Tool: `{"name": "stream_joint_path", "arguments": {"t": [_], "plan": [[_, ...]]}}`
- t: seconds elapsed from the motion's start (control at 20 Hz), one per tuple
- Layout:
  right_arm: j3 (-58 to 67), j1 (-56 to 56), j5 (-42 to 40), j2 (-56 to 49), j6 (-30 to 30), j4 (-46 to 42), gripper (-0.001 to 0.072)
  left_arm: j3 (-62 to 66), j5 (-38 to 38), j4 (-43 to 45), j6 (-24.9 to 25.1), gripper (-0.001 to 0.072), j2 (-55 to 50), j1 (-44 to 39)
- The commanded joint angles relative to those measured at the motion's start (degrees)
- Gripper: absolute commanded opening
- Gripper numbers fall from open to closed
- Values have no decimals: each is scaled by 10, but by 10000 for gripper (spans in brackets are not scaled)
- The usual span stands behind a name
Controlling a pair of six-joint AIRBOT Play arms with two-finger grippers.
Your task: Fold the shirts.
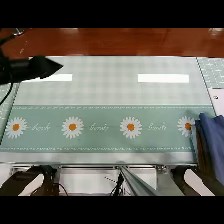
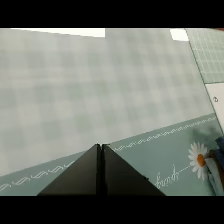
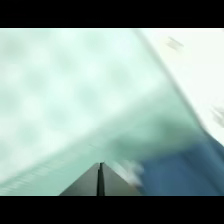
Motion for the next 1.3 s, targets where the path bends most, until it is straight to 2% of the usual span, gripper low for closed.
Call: {"name": "stream_joint_path", "arguments": {"t": [0.0,0.15,0.3,0.45,1.25], "plan": [[20,198,-130,-65,-5,10,27,116,-16,129,-39,23,-92,-94],[2,279,-88,-148,21,-91,27,112,-11,252,-98,23,-134,-115],[-16,286,-73,-216,23,-107,27,109,-26,317,-102,24,-175,-99],[-16,287,-86,-230,23,-111,27,109,-52,317,-100,25,-194,-83],[-16,287,-95,-228,23,-109,27,109,-50,317,-101,25,-200,-84]]}}
